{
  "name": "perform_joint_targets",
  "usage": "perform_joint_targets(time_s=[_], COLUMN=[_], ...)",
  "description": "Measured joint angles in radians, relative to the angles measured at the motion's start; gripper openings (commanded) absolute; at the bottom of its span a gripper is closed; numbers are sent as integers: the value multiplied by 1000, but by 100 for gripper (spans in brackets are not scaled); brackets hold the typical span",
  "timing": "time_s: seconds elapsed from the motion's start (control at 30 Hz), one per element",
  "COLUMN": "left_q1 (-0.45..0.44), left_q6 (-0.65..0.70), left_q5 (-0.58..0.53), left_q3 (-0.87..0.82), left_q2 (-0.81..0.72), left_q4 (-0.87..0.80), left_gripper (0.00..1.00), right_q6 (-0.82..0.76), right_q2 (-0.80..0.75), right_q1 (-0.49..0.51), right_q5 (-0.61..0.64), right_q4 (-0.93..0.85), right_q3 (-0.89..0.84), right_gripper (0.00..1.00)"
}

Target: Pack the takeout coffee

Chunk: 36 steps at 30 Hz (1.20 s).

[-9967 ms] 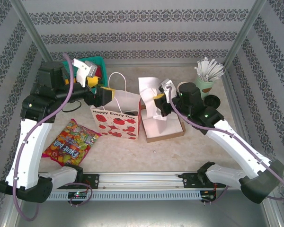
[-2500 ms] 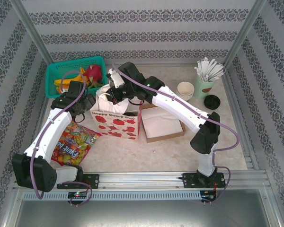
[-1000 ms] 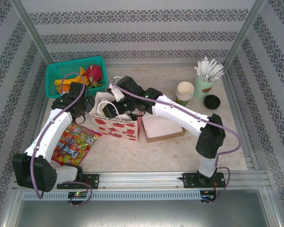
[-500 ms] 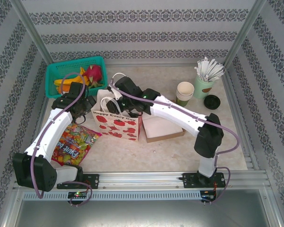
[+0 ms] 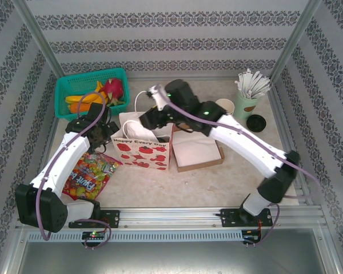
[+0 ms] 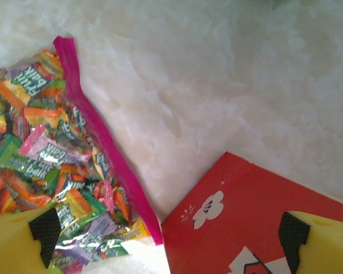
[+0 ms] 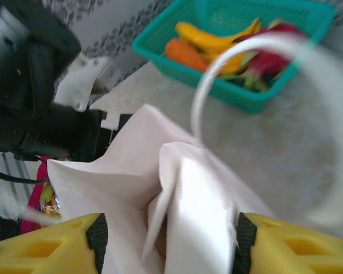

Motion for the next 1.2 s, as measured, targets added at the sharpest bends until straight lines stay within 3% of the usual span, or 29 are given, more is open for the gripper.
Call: perform_joint_targets(time_s=[0.4, 0.6, 0.63, 0.73, 0.93, 1.2], left_q1=[-106, -85, -68, -11, 69, 169], left_q6=[-58, -65, -61, -37, 48, 206], left_q5=[29, -108, -137, -225, -403, -550], left_q3=[-5, -9, -9, -9, -84, -326], left_q2=[-58, -148, -165, -200, -222, -216], left_q4=[-96, -130, -130, -123, 31, 366], left_gripper=[100, 100, 100, 100, 100, 100], right_q6=[75, 146, 163, 213, 280, 290], right_q2=[-346, -480, -504, -579, -710, -689], right_q1=[-199, -334, -362, -457, -641, -731], right_q5=[253, 415, 444, 521, 600, 653], right_q4=[22, 31, 35, 51, 107, 214], right_q3=[-295, -461, -499, -622, -875, -1059], right_gripper=[83, 87, 98, 98, 98, 98])
